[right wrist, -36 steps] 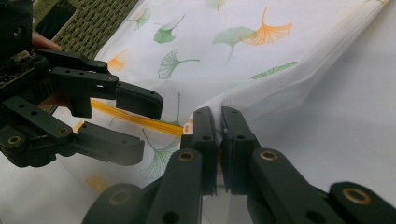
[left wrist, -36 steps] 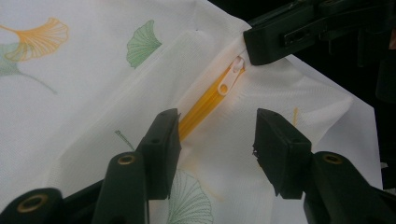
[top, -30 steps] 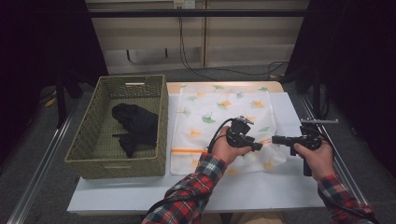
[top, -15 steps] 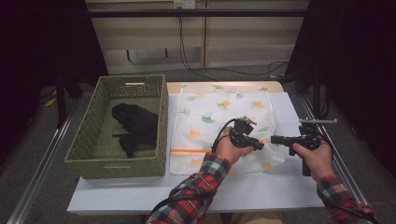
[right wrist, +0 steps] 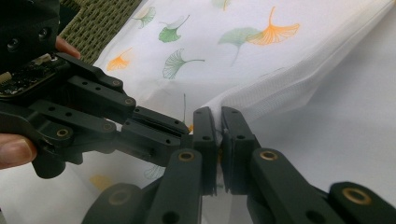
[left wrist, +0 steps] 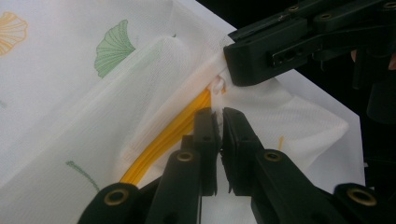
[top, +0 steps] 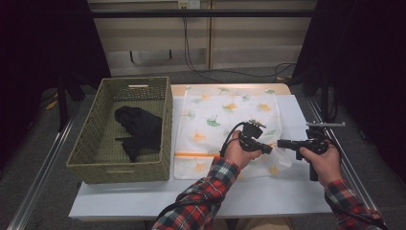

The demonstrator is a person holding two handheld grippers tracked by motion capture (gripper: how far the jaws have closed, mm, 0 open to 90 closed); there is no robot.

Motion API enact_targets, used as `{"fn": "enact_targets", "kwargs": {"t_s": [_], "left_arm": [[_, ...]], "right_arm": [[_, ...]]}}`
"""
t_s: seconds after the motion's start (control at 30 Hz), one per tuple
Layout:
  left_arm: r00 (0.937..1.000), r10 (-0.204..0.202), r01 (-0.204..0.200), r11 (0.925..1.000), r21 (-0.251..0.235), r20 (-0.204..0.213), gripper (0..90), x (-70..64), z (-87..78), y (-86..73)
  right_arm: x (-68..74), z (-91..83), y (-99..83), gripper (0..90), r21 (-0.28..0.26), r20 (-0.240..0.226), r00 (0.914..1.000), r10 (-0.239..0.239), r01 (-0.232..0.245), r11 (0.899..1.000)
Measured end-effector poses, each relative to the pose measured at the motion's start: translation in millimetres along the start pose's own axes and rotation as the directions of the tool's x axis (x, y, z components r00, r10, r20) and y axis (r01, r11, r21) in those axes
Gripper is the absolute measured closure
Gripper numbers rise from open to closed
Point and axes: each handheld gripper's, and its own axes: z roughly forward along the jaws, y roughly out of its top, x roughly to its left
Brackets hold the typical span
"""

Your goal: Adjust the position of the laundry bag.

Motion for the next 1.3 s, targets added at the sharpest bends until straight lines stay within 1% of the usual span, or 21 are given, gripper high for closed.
{"fn": "enact_targets", "kwargs": {"t_s": [0.1,0.17,0.23,0.27,0.33,0.4,0.47,0.5,0.53,0.6,0.67,0.8,0.87,0.9,0.93,1.0,1.13,1.17,1.2,1.23,1.3], "left_arm": [[0.9998,-0.021,0.021,0.9998,0.003,0.001,84.6,-1.6,2.1,1.1],[0.9999,-0.011,0.011,0.9999,-0.002,-0.011,84.4,-1.6,2.6,2.1],[0.9996,-0.025,0.024,0.9997,-0.009,-0.016,84.4,-2.4,2.5,2.5],[0.9996,-0.024,0.023,0.9997,-0.007,-0.016,84.1,-2.5,2.8,2.9],[0.9990,-0.041,0.041,0.9991,-0.013,-0.018,85.7,-3.2,3.4,3.1],[0.9985,-0.051,0.050,0.9987,-0.008,-0.021,88.0,-3.6,3.2,4.0],[0.9983,-0.052,0.052,0.9986,-0.003,-0.025,89.4,-4.3,2.9,4.7],[0.9985,-0.044,0.044,0.9990,0.003,-0.032,89.6,-5.2,2.8,5.2],[0.9980,-0.055,0.055,0.9985,-0.004,-0.033,89.7,-6.5,3.9,5.2],[0.9978,-0.059,0.059,0.9983,-0.006,-0.031,89.7,-6.4,4.0,5.1],[0.9983,-0.051,0.051,0.9987,0.008,-0.030,89.5,-5.7,3.6,4.6],[0.9980,-0.058,0.057,0.9982,-0.015,-0.026,86.6,-5.5,5.6,2.6],[0.9978,-0.055,0.055,0.9984,-0.016,-0.037,87.3,-5.9,6.2,2.5],[0.9967,-0.069,0.068,0.9974,-0.022,-0.044,89.1,-6.2,6.6,2.5],[0.9962,-0.074,0.073,0.9971,-0.020,-0.047,89.3,-6.3,6.1,2.7],[0.9967,-0.067,0.067,0.9976,-0.020,-0.045,89.9,-7.1,5.9,2.8],[0.9942,-0.095,0.095,0.9955,-0.005,-0.051,90.0,-7.6,2.0,3.2],[0.9938,-0.098,0.098,0.9952,-0.009,-0.052,90.0,-8.1,1.5,3.4],[0.9936,-0.097,0.097,0.9953,-0.004,-0.057,90.0,-8.5,-0.2,4.1],[0.9933,-0.099,0.099,0.9951,0.004,-0.060,90.0,-9.1,-1.8,4.8],[0.9931,-0.097,0.098,0.9951,0.014,-0.066,90.0,-10.7,-3.0,6.1]], "right_arm": [[0.9,0.0,0.0,85.6,0.004,0.000,1.0000,0.005,-0.005,1.000],[1.1,0.3,0.0,85.6,0.001,-0.001,1.0000,0.000,0.000,1.000],[1.4,0.5,-0.2,85.6,0.002,-0.002,1.0000,0.001,-0.001,1.000],[1.3,0.6,-0.4,85.6,0.001,-0.002,1.0000,0.000,0.000,1.000],[1.3,0.5,-0.4,85.6,0.001,0.000,1.0000,0.004,-0.004,1.000],[1.8,0.3,-0.4,85.6,0.002,-0.002,1.0000,0.007,-0.007,1.000],[2.0,-0.1,-0.3,85.6,0.002,-0.002,1.0000,0.008,-0.008,1.000],[1.9,0.1,-0.4,85.6,0.000,-0.003,0.9999,0.010,-0.010,1.000],[2.1,0.2,-0.6,85.6,0.000,0.000,0.9999,0.013,-0.013,1.000],[1.7,0.2,-0.7,85.6,0.002,0.002,0.9999,0.011,-0.011,1.000],[1.6,-0.2,-0.6,85.6,0.002,0.000,0.9999,0.015,-0.015,1.000],[2.6,0.6,-0.9,85.7,-0.002,-0.001,0.9999,0.017,-0.017,1.000],[2.9,0.8,-0.8,85.7,0.000,0.000,0.9998,0.020,-0.020,1.000],[3.0,0.7,-0.8,85.7,0.000,0.001,0.9998,0.021,-0.021,1.000],[3.0,0.7,-0.8,85.7,-0.001,0.001,0.9998,0.020,-0.020,1.000],[3.0,0.0,-1.1,85.7,-0.001,-0.002,0.9997,0.025,-0.025,1.000],[2.5,-0.9,-1.7,85.7,-0.005,-0.011,0.9994,0.033,-0.033,0.999],[2.8,-1.2,-1.9,85.7,-0.002,-0.004,0.9996,0.030,-0.030,1.000],[2.8,-1.2,-2.2,85.8,-0.001,0.008,0.9997,0.024,-0.024,1.000],[2.6,-1.4,-2.6,85.8,-0.002,0.002,0.9993,0.037,-0.037,0.999],[1.6,-1.6,-2.9,85.8,-0.006,-0.006,0.9993,0.036,-0.036,0.999]]}}
